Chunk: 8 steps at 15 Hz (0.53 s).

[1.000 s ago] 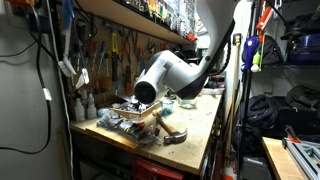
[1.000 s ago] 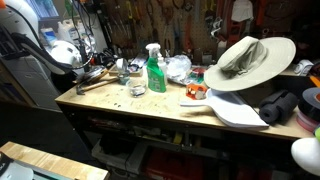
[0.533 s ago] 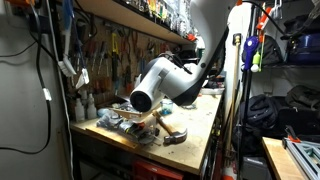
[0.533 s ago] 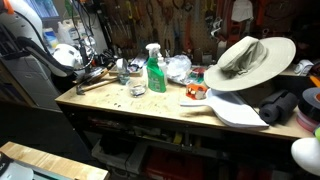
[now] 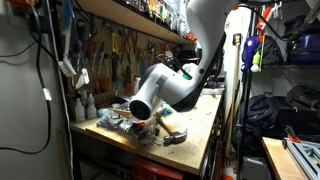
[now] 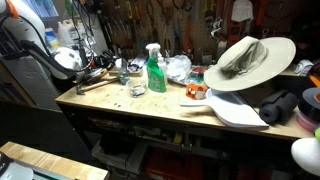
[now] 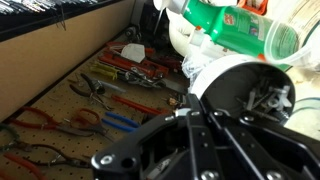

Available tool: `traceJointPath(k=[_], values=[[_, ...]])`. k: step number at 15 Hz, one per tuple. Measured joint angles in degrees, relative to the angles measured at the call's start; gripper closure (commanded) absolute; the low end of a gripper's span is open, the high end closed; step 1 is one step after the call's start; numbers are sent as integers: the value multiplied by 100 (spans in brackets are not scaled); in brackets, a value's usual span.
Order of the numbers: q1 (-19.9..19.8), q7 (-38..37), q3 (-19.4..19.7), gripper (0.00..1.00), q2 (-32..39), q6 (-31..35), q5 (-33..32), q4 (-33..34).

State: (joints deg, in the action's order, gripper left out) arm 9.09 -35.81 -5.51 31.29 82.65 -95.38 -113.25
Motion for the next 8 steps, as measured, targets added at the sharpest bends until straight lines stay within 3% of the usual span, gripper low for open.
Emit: traceJointPath(k=[8], values=[[-10,222,4,99,152,0,-231,97]])
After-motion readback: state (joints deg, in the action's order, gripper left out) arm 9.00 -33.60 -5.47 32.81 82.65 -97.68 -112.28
